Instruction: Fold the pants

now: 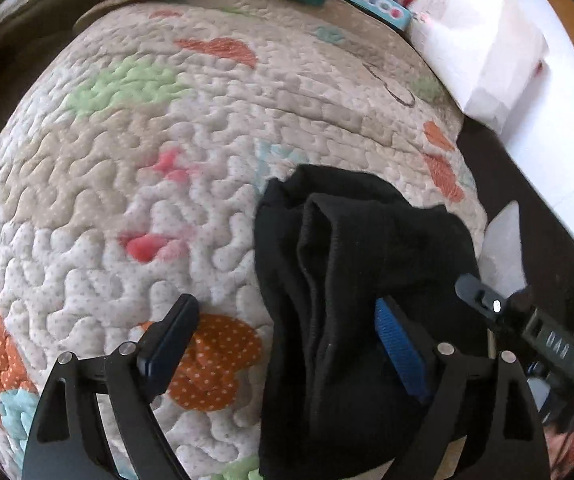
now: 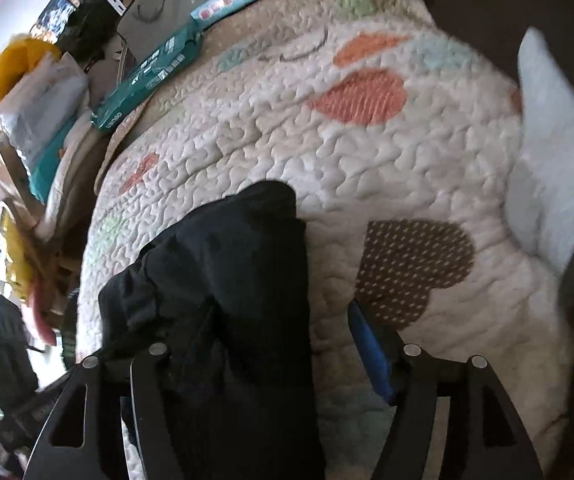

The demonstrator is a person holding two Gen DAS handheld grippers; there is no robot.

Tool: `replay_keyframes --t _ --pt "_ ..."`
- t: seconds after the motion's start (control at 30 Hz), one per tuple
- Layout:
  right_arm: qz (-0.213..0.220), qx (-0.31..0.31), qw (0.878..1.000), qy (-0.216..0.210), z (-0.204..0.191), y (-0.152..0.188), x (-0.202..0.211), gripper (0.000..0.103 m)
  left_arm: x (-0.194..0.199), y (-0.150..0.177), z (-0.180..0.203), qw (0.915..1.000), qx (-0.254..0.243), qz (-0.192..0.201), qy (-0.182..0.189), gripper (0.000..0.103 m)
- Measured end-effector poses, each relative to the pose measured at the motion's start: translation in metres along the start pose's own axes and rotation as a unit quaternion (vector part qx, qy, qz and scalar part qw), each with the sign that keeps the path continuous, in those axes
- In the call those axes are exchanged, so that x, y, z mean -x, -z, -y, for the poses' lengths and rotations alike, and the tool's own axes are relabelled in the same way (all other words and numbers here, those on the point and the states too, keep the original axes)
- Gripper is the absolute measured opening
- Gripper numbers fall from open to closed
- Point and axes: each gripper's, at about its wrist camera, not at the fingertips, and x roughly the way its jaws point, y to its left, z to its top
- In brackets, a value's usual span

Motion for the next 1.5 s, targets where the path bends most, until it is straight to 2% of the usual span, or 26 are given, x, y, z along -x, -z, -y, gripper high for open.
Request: replay_keyframes --t 0.03,0.13,0.23,0.33,0.4,0.5,0.57,0.63,0.7,0.87,1.27,1.5 --pt "0.009 0.009 1.0 0.012 -0.003 0.001 0.006 0.071 0.003 -0.002 -0.004 0.9999 0.013 0.002 -0.002 0.089" --pt "0.019 0.025 0.999 0.033 0.004 0.005 0.019 0.071 0.018 -0.012 -0.021 0.998 0.043 0.022 -0.04 0.089" --pt "0.021 0.024 0.999 0.04 0.003 0.014 0.031 0.071 0.035 -0.017 -0.038 0.9943 0.073 0.031 -0.071 0.089" --pt "0.026 0.023 0.999 0.027 -0.005 0.027 0.05 0.071 0.065 -0.009 -0.029 0.9908 0.043 0.063 -0.112 0.089" --pt "0.033 0.032 0.999 0.02 -0.014 0.037 0.062 0.071 0.093 0.007 -0.005 0.9817 -0.01 0.103 -0.16 0.089" --pt "0.049 0.048 0.998 0.014 -0.026 0.06 0.084 0.071 0.13 0.04 0.027 0.9614 -0.057 0.172 -0.207 0.091" --pt "0.063 0.061 0.996 0.021 -0.032 0.078 0.097 0.071 0.152 0.074 0.049 0.9498 -0.08 0.215 -0.213 0.1" --pt "0.072 0.071 0.994 0.034 -0.036 0.099 0.106 0.072 0.163 0.097 0.061 0.9456 -0.093 0.238 -0.202 0.103" --pt "0.075 0.075 0.993 0.043 -0.036 0.115 0.11 0.072 0.165 0.113 0.071 0.947 -0.105 0.235 -0.192 0.103" --pt "0.063 0.095 0.99 0.079 -0.032 0.141 0.106 0.073 0.152 0.134 0.085 0.9564 -0.117 0.189 -0.189 0.103" --pt "0.08 0.125 0.985 0.085 -0.042 0.15 0.111 0.075 0.141 0.151 0.097 0.9571 -0.135 0.169 -0.193 0.103" --pt "0.051 0.101 0.99 0.084 -0.034 0.161 0.106 0.076 0.13 0.16 0.097 0.9631 -0.144 0.143 -0.177 0.103"
